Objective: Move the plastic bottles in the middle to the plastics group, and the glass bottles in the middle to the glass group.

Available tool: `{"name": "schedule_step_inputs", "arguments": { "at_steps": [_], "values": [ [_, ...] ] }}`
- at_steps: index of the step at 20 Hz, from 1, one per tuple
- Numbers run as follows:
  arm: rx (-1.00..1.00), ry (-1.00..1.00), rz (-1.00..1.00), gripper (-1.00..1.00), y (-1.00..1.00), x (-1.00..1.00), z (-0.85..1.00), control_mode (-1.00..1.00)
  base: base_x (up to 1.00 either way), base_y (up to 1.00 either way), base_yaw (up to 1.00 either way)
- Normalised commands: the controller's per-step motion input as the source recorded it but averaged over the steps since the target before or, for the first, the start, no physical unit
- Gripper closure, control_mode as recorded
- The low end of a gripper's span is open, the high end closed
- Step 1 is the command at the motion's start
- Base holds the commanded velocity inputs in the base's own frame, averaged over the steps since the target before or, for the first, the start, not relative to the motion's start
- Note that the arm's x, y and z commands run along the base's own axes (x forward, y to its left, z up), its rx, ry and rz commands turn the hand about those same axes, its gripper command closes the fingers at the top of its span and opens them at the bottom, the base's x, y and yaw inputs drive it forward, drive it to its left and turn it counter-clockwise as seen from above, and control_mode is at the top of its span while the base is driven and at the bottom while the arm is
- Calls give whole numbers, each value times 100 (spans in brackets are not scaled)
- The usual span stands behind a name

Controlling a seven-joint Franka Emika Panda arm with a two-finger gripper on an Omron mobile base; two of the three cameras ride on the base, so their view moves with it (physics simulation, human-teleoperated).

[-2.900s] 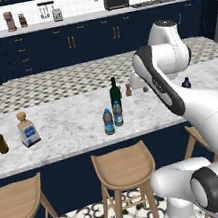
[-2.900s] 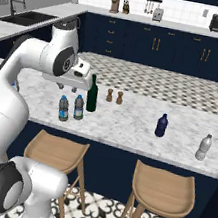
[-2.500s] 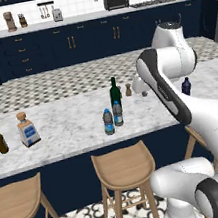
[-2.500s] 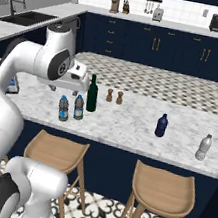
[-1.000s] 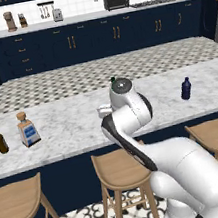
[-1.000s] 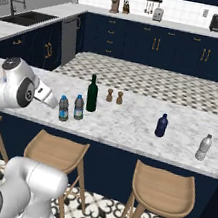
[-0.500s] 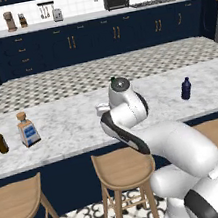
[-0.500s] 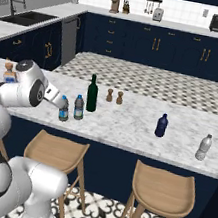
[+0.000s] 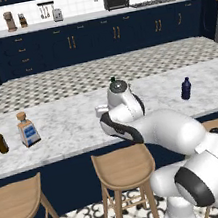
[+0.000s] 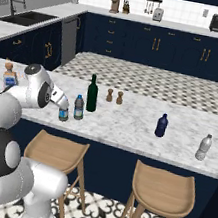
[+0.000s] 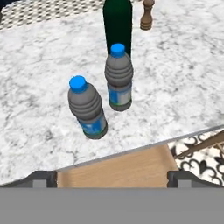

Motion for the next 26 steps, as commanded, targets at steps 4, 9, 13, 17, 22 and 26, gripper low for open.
{"name": "schedule_step_inputs", "arguments": {
  "at_steps": [4, 9, 13, 17, 22, 26],
  "values": [
    [0, 14, 0, -100, 2, 22, -10, -100, 0, 0, 0],
    [0, 10, 1, -100, 6, 15, -8, -100, 0, 0, 0],
    [0, -1, 1, -100, 7, 10, -16, -100, 0, 0, 0],
    [0, -8, 2, -100, 6, 15, -26, -100, 0, 0, 0],
    [0, -3, 4, -100, 0, 25, -20, -100, 0, 0, 0],
    [0, 0, 3, -100, 0, 24, -7, -100, 0, 0, 0]
  ]
}}
